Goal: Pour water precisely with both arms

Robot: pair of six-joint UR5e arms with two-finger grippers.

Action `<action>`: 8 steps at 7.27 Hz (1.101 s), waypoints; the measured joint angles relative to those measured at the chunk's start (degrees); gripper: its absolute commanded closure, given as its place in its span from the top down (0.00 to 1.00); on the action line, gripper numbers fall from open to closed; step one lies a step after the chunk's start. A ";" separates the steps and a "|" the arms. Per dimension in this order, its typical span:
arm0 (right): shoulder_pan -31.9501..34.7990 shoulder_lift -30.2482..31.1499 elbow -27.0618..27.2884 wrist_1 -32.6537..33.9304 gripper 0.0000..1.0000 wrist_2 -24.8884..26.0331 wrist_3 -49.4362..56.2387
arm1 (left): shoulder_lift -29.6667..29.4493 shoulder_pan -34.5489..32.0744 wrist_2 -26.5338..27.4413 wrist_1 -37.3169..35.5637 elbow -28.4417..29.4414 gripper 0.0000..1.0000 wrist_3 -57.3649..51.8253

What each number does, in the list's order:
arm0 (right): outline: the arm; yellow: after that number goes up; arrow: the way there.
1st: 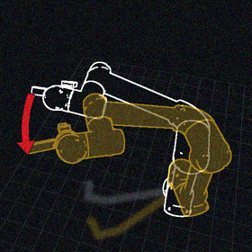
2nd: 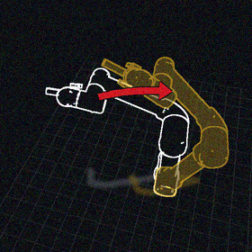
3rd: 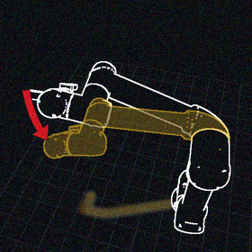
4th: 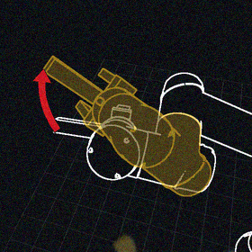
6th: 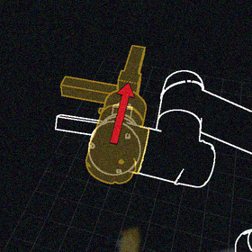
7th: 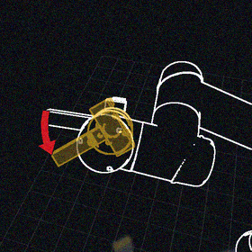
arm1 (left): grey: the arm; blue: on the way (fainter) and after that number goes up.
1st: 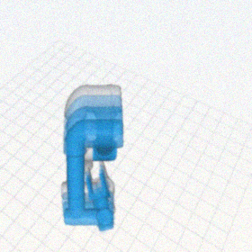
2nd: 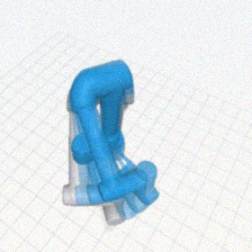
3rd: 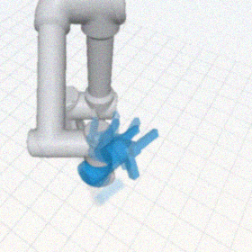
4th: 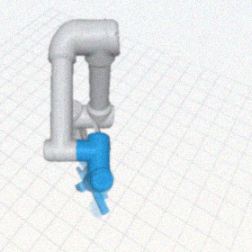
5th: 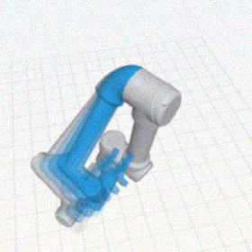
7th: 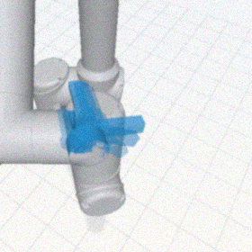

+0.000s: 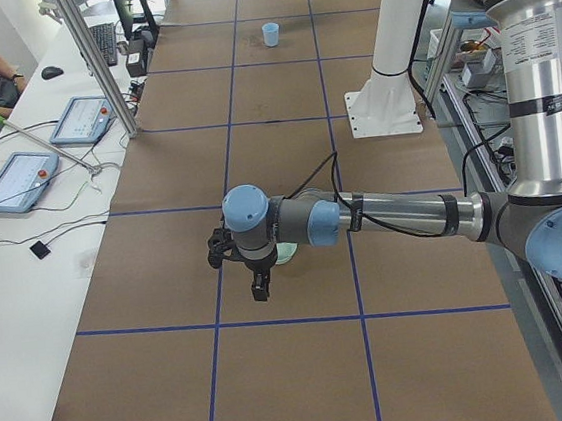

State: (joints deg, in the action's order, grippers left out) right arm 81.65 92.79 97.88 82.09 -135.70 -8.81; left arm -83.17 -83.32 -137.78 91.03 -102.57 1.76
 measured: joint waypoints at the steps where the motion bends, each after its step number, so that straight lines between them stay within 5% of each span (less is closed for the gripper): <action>1: 0.00 0.19 0.31 0.00 1.00 0.01 -0.02 | 0.02 0.00 -0.10 -0.04 0.10 1.00 0.00; 8: -0.65 0.20 0.36 0.00 1.00 0.30 0.10 | 0.02 0.00 -1.40 -0.02 0.27 1.00 0.00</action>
State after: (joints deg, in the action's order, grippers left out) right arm 81.00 92.99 98.23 82.09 -135.41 -8.71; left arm -83.15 -83.32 -139.17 91.02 -102.30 1.76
